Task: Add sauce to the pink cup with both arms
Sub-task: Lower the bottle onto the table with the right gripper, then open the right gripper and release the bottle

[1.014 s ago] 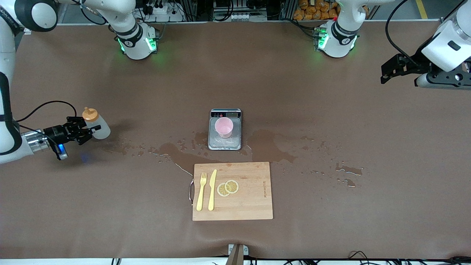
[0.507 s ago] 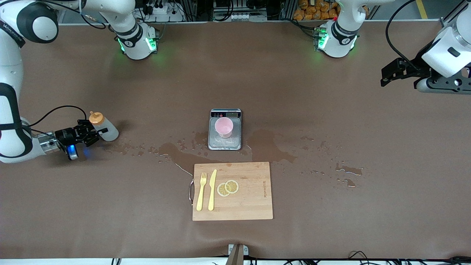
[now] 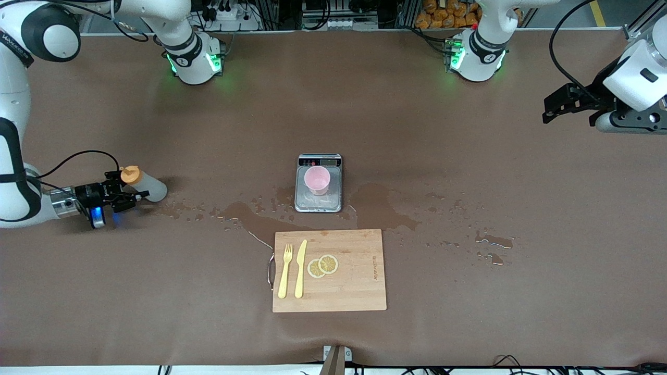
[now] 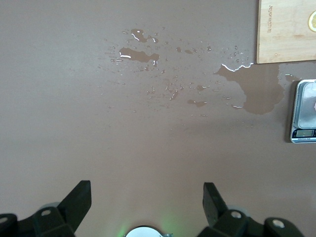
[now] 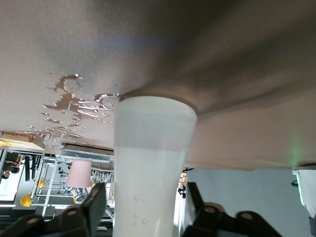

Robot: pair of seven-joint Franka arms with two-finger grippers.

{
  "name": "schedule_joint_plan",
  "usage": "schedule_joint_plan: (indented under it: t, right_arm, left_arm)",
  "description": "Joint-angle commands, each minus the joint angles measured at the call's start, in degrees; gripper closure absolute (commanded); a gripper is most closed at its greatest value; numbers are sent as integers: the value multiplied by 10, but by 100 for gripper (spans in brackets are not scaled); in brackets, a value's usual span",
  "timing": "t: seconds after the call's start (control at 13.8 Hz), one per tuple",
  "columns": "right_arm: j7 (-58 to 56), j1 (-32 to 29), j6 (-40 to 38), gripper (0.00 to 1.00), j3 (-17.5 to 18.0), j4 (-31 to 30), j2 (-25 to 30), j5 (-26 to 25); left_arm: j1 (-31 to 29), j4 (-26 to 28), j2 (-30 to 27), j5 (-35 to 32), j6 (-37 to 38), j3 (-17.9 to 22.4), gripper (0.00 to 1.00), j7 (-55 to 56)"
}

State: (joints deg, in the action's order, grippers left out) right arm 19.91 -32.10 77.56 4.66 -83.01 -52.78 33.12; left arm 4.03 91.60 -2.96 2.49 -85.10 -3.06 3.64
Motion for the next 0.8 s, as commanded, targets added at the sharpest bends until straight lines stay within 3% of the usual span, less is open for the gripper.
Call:
schedule_joint_plan:
  t: [0.0,0.51,0.72]
  right_arm:
    - [4,-10,5,0,11,40,-9,10]
    - [11,-2,-27,0,14,126,10,5]
    - [21,40,-71,0,11,159,29,-22]
  left_arm:
    - [5,-9,2,11,10,8,0,-12]
    - [2,-8,8,10,10,9,0,-12]
    - [2,-8,8,10,10,8,0,-10]
